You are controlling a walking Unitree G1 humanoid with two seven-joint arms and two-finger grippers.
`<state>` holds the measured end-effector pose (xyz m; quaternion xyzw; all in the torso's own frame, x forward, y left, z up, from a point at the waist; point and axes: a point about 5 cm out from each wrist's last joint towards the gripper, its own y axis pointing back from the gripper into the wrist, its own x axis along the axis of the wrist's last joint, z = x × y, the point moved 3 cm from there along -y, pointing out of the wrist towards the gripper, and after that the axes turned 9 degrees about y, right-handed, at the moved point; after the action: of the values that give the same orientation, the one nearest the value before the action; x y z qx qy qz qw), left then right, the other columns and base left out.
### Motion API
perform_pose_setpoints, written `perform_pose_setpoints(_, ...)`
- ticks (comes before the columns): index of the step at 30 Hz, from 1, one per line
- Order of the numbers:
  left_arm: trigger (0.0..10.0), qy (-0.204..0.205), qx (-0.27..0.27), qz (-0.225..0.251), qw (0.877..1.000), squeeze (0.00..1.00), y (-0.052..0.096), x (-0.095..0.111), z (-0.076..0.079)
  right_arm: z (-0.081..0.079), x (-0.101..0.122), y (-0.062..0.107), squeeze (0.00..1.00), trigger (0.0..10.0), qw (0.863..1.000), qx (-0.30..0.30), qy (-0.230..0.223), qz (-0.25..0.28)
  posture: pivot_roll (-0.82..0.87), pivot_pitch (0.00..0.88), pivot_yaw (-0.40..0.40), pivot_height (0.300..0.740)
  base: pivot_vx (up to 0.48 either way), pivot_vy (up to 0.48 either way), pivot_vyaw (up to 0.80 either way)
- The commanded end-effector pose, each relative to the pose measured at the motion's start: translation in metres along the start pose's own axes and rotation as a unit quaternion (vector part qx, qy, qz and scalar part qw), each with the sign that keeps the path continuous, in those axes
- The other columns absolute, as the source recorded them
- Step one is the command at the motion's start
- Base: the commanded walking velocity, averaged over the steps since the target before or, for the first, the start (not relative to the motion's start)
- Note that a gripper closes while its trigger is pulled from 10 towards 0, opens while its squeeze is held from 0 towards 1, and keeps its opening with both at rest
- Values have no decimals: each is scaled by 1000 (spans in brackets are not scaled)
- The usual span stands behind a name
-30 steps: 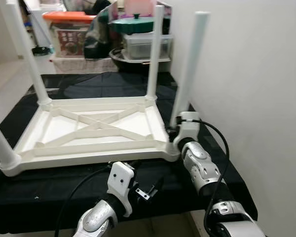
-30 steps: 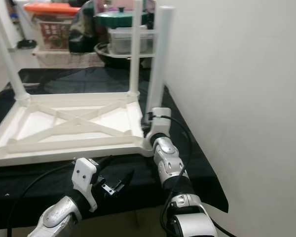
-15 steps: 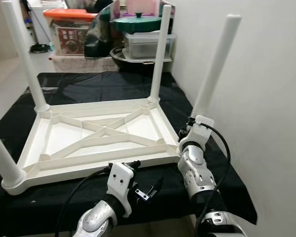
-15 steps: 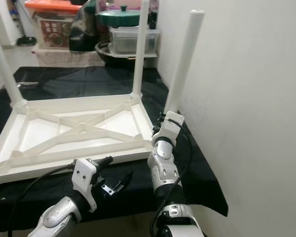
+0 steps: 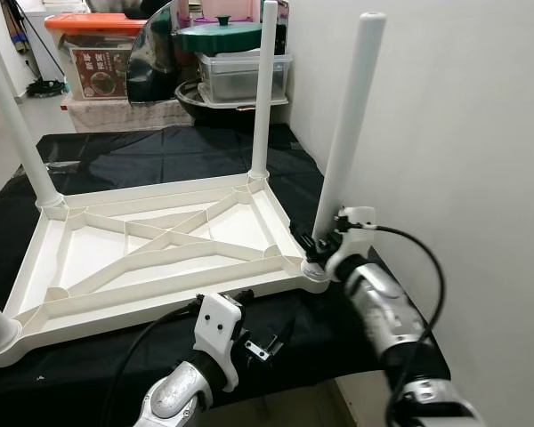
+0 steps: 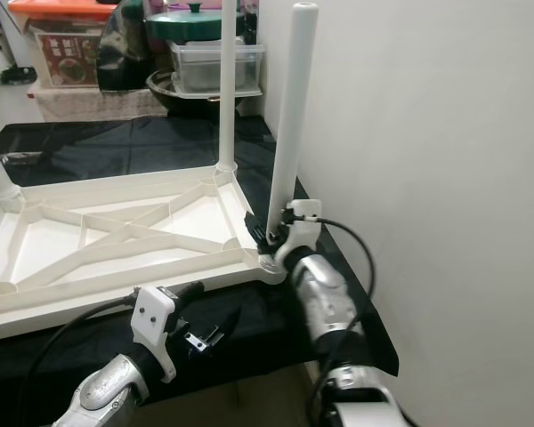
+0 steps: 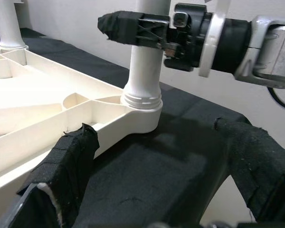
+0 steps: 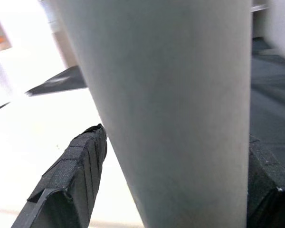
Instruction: Building children table
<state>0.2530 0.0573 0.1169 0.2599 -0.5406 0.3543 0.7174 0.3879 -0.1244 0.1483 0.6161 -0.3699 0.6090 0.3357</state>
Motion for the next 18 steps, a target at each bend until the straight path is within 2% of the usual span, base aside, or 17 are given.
perform_pose_setpoints(1, 10000, -3, 12, -1, 1000, 0, 3, -1, -2, -12, -9, -1, 0, 10000, 995, 89, 11, -33, 55, 0, -49, 740, 0, 0, 0)
perform_pose_setpoints(5, 10000, -3, 12, -1, 1000, 0, 4, -1, -1, -11, -10, 0, 0, 10000, 994, 103, 24, -42, 55, 0, -49, 740, 0, 0, 0)
perform_pose_setpoints(6, 10000, -3, 13, -2, 1000, 0, 6, -1, 0, -9, -12, 1, 0, 10000, 988, 133, 42, -65, 57, 0, -49, 740, 0, 0, 0)
perform_pose_setpoints(7, 10000, -3, 13, -2, 1000, 0, 6, -1, 0, -9, -12, 1, 0, 10000, 988, 133, 42, -65, 57, 0, -49, 740, 0, 0, 0)
perform_pose_setpoints(9, 10000, -1, 17, -4, 1000, 0, 10, -3, 2, -23, -17, 9, 0, 10000, 958, 257, 76, -106, 68, 0, -55, 740, 0, 0, 0)
perform_pose_setpoints(11, 10000, -1, 17, -4, 1000, 0, 10, -3, 2, -23, -17, 9, 0, 10000, 958, 257, 76, -106, 68, 0, -55, 740, 0, 0, 0)
perform_pose_setpoints(12, 10000, 0, 19, -4, 1000, 0, 10, -3, 3, -27, -18, 13, 0, 10000, 944, 297, 83, -118, 68, 0, -55, 740, 0, 0, 0)
perform_pose_setpoints(13, 10000, 0, 19, -4, 1000, 0, 10, -3, 3, -27, -18, 13, 0, 10000, 944, 297, 83, -118, 68, 0, -55, 740, 0, 0, 0)
perform_pose_setpoints(14, 10000, 0, 18, -2, 1000, 0, 11, -3, 3, -33, -20, 15, 0, 10000, 931, 331, 87, -128, 68, 0, -53, 740, 0, 0, 0)
perform_pose_setpoints(15, 10000, 0, 18, -2, 1000, 0, 11, -3, 3, -33, -20, 15, 0, 10000, 931, 331, 87, -128, 68, 0, -53, 740, 0, 0, 0)
perform_pose_setpoints(16, 10000, 0, 15, 2, 1000, 0, 12, -2, 4, -39, -22, 16, 0, 10000, 921, 354, 92, -134, 69, 0, -52, 740, 0, 0, 0)
perform_pose_setpoints(18, 10000, 0, 15, 2, 1000, 0, 12, -2, 4, -39, -22, 16, 0, 10000, 921, 354, 92, -134, 69, 0, -52, 740, 0, 0, 0)
